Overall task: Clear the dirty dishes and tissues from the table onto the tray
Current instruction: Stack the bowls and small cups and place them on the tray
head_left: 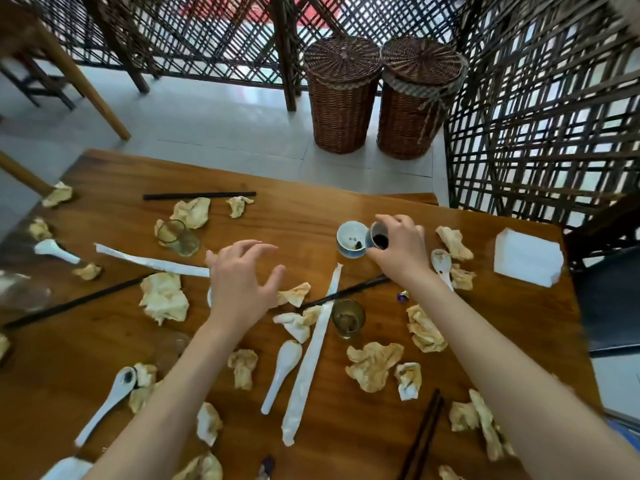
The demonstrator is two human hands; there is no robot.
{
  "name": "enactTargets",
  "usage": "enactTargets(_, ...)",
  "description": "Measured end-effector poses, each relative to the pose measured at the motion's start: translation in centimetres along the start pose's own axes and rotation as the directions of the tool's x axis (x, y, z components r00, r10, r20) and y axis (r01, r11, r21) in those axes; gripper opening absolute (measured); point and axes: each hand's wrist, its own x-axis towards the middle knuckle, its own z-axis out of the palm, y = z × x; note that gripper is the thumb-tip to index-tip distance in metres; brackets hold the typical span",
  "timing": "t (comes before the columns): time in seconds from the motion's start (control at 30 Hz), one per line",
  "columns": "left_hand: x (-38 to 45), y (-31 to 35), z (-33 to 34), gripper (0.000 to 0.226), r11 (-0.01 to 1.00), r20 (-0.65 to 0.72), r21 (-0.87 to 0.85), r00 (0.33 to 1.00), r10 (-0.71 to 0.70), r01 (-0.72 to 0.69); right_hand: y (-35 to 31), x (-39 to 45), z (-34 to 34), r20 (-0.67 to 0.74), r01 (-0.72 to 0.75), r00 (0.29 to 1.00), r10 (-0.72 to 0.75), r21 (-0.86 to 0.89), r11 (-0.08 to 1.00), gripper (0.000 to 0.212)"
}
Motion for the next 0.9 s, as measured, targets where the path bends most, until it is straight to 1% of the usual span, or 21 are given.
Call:
enactTargets(0.17, 0.8, -1.6, 0.1, 0.027, 1.000, 0.018, -0.009, 1.000, -0.003, 0.003, -3.3, 2.0, 2.5, 0.048, 0.043, 0.998, -0.042, -0.011, 0.999, 0.054)
enactTargets(0.27, 1.3, -2.4, 0.1, 0.027, 1.000, 0.017, -0.021, 1.000, -0.003, 0.004, -3.8, 2.9, 3.6, 0.051, 0.033, 0.998, -0.030, -0.042, 0.999, 0.054)
enactTargets(0.37, 1.4, -3.2, 0.1, 0.028, 1.000, 0.025, -0.007, 1.000, -0.002, 0.002, -3.5, 3.5, 4.3, 0.033, 0.009, 0.999, -0.007, -0.049, 0.999, 0.058)
enactTargets(0.47, 1.7, -3.6, 0.2, 0.028, 1.000, 0.044, -0.010, 0.999, -0.004, 0.004, -3.1, 3.9, 4.8, 0.006, 0.021, 1.000, -0.021, -0.046, 0.999, 0.060)
enactTargets(0.57, 1.7, -3.9, 0.5, 0.029, 1.000, 0.055, -0.004, 0.998, -0.004, 0.004, -2.5, 4.0, 5.0, -0.004, 0.034, 0.999, -0.034, -0.052, 0.998, 0.071)
enactTargets(0.67, 1.7, -4.0, 0.8, 0.029, 1.000, 0.059, 0.001, 0.998, -0.004, 0.004, -2.1, 4.2, 5.2, 0.014, 0.002, 1.000, -0.002, 0.003, 1.000, 0.087)
enactTargets(0.73, 1.7, -4.0, 1.0, 0.029, 1.000, 0.059, -0.003, 0.998, -0.005, 0.005, -1.8, 4.1, 5.6, 0.023, -0.036, 0.999, 0.034, 0.080, 0.996, 0.092)
enactTargets(0.83, 1.6, -4.1, 1.3, 0.029, 1.000, 0.067, -0.012, 0.998, -0.008, 0.009, -1.1, 3.5, 6.6, 0.009, -0.101, 0.995, 0.101, 0.220, 0.970, 0.092)
enactTargets(0.9, 1.5, -4.0, 1.5, 0.029, 1.000, 0.077, -0.016, 0.997, -0.013, 0.014, -0.8, 3.1, 7.1, -0.020, -0.130, 0.990, 0.141, 0.282, 0.951, 0.089)
